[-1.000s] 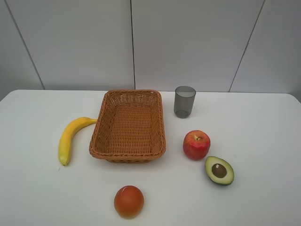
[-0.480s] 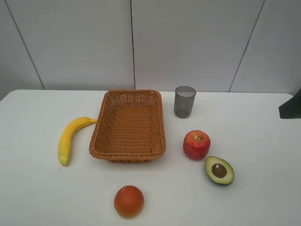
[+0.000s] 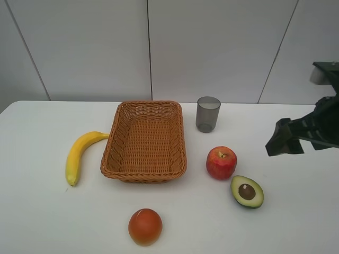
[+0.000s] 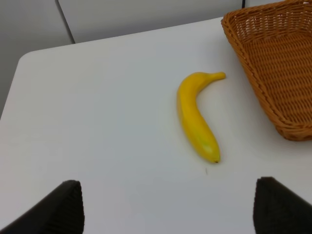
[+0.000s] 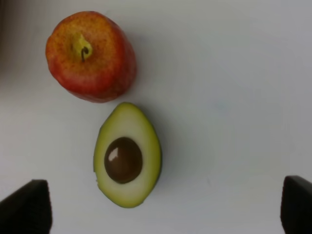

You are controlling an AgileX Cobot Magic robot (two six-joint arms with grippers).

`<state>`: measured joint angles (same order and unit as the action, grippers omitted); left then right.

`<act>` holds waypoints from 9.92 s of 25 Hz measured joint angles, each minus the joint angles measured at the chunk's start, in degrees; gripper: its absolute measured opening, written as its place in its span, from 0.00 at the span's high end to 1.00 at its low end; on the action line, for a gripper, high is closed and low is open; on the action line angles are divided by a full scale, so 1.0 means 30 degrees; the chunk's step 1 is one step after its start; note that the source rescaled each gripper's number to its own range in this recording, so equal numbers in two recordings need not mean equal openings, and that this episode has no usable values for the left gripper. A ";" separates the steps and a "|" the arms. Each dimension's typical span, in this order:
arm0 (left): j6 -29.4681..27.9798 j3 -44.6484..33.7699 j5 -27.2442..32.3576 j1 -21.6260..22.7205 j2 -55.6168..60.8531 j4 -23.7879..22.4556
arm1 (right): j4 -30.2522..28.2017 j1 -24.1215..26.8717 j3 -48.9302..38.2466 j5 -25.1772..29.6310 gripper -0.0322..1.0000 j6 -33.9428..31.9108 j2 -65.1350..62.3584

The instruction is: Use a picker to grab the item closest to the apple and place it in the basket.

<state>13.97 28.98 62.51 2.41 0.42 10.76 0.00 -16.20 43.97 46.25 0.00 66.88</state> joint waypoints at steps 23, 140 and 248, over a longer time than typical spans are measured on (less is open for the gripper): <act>0.0000 0.0000 0.0000 0.0000 0.0000 0.0000 | 0.1342 -0.1680 0.0000 -0.3260 0.00 0.0000 0.8427; 0.0000 0.0000 0.0000 0.0000 0.0000 0.0000 | 0.6787 -0.6712 1.4460 -0.5507 0.97 0.8340 1.7219; 0.0000 0.0000 0.0000 0.0000 0.0000 0.0000 | -0.0144 -0.7121 0.6489 0.3309 0.00 0.3950 0.2777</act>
<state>13.97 28.98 62.51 2.41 0.42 10.76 -0.43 -37.56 63.44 56.17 11.85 75.21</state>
